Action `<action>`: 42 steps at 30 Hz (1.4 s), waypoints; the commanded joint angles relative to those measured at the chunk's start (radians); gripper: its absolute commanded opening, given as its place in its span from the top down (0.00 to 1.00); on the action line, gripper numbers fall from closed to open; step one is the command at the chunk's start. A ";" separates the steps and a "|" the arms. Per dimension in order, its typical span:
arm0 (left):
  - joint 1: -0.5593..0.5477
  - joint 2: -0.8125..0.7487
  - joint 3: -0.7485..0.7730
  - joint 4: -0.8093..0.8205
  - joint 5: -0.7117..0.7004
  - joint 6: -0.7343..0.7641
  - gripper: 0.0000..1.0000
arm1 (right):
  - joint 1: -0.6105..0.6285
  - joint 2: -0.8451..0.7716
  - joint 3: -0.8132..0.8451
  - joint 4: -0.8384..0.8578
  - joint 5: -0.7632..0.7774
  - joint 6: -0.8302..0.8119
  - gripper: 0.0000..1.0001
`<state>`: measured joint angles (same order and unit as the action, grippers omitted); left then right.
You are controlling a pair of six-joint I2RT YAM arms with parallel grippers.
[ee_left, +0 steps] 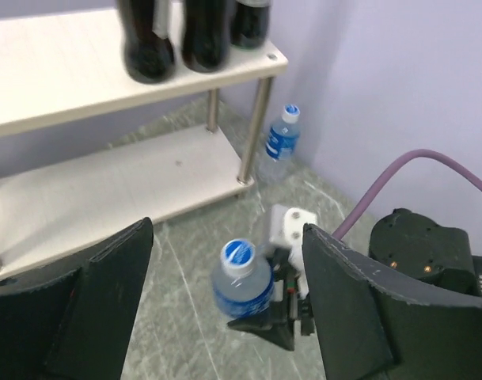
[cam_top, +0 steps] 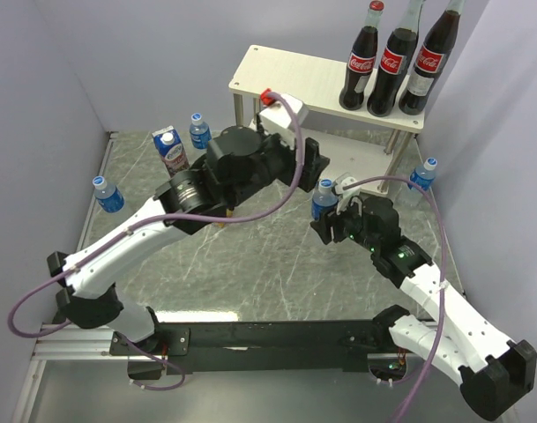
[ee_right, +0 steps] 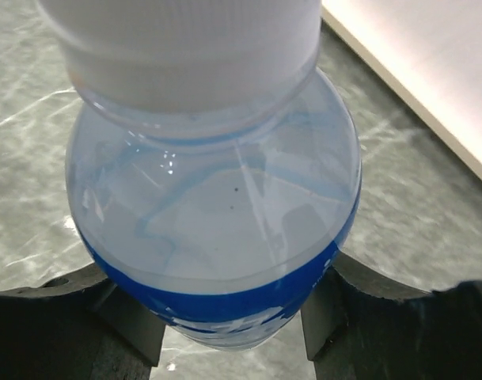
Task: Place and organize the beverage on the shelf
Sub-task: Pick up the drink from the center of the board, then place the drink on the shelf.
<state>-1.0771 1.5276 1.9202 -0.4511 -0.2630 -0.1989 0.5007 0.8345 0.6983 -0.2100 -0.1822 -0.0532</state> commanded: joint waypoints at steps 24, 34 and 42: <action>-0.003 -0.638 -0.886 0.219 -0.464 0.102 0.18 | -0.326 0.391 -0.007 0.859 0.121 -0.030 0.86; -0.003 -0.710 -0.946 0.207 -0.473 0.064 0.18 | -0.361 0.495 0.030 1.011 0.210 -0.010 0.85; -0.001 -0.696 -0.943 0.200 -0.469 0.052 0.18 | -0.386 0.566 0.072 1.067 0.245 0.000 0.85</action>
<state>-1.0771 0.8318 0.9802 -0.2821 -0.7235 -0.1287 0.1234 1.3994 0.6701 0.6060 0.0231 -0.0647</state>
